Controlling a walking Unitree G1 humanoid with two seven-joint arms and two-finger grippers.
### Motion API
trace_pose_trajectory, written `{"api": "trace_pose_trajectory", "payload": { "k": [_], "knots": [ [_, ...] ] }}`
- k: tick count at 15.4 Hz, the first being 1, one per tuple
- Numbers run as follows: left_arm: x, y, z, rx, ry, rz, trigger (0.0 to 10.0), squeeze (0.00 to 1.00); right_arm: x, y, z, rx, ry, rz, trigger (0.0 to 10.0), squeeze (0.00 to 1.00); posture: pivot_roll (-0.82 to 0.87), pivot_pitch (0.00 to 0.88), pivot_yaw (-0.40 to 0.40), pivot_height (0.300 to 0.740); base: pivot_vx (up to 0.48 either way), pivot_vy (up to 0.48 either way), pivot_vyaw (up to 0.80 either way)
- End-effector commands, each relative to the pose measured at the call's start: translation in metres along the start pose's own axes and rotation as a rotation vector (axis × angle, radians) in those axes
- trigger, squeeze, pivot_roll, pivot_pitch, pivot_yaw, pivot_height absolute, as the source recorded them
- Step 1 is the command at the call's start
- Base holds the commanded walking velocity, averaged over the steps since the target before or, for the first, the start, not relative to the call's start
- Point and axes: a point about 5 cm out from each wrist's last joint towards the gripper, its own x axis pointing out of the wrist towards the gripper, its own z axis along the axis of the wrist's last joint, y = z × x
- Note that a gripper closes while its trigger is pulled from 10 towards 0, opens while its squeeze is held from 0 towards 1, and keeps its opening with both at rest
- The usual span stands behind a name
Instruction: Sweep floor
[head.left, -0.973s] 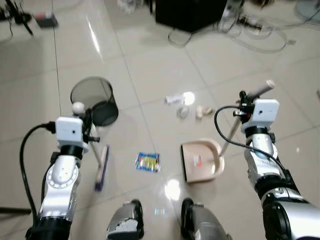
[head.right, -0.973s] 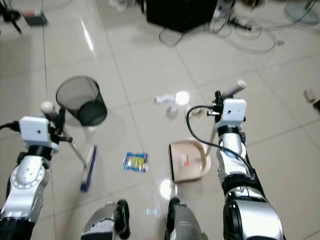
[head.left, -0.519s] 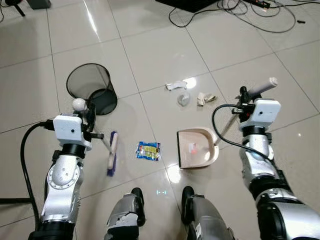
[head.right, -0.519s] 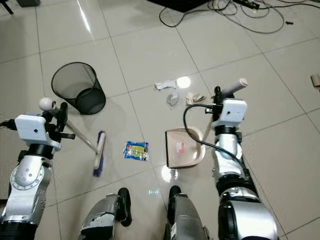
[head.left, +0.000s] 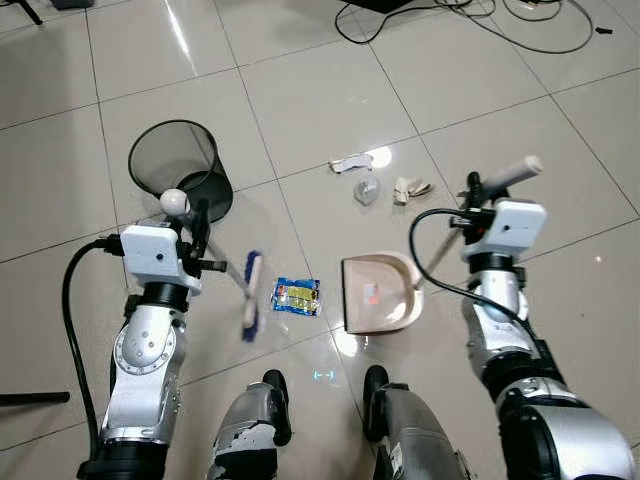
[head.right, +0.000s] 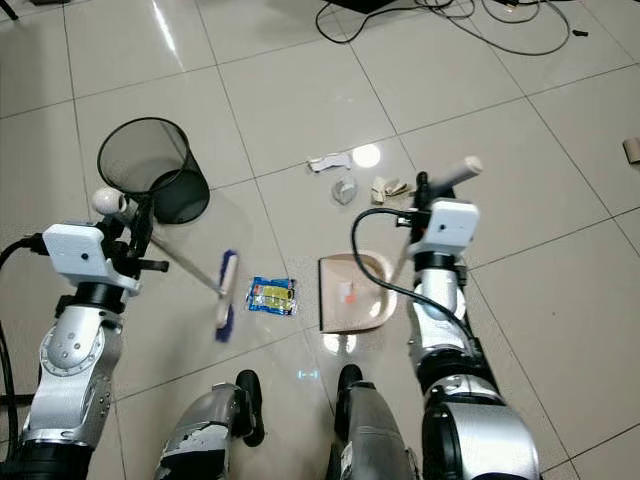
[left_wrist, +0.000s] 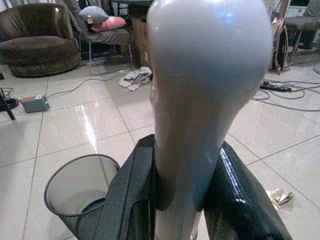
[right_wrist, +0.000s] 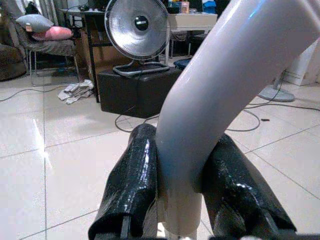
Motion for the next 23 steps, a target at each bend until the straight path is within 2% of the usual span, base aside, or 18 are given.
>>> {"api": "trace_pose_trajectory", "payload": {
  "k": [1,5,17,20,23],
  "knots": [
    [-0.005,-0.004,-0.007,-0.037,0.044,-0.010,10.0,0.00,-0.012,0.008,-0.012,0.014,0.062,0.011,10.0,0.00,0.15,0.426,0.037,0.740,0.000,0.000,0.00],
    [-0.002,-0.007,-0.006,-0.056,0.043,-0.011,10.0,0.00,-0.016,0.018,-0.015,0.022,0.076,0.031,10.0,0.00,0.15,0.427,0.041,0.740,0.000,0.000,0.00],
    [-0.001,-0.004,-0.008,-0.067,0.052,-0.018,10.0,0.00,-0.022,0.009,-0.024,0.003,0.145,0.017,10.0,0.00,0.16,0.413,0.052,0.740,0.000,0.000,0.00],
    [0.002,0.007,-0.005,-0.051,0.043,-0.004,10.0,0.00,-0.010,0.005,-0.015,0.046,0.097,-0.011,10.0,0.00,0.14,0.393,0.048,0.740,0.000,0.000,0.00],
    [0.002,0.008,-0.006,-0.045,0.045,-0.005,10.0,0.00,-0.008,0.003,-0.015,0.033,0.113,-0.015,10.0,0.00,0.15,0.388,0.041,0.740,0.000,0.000,0.00]
  ]
}}
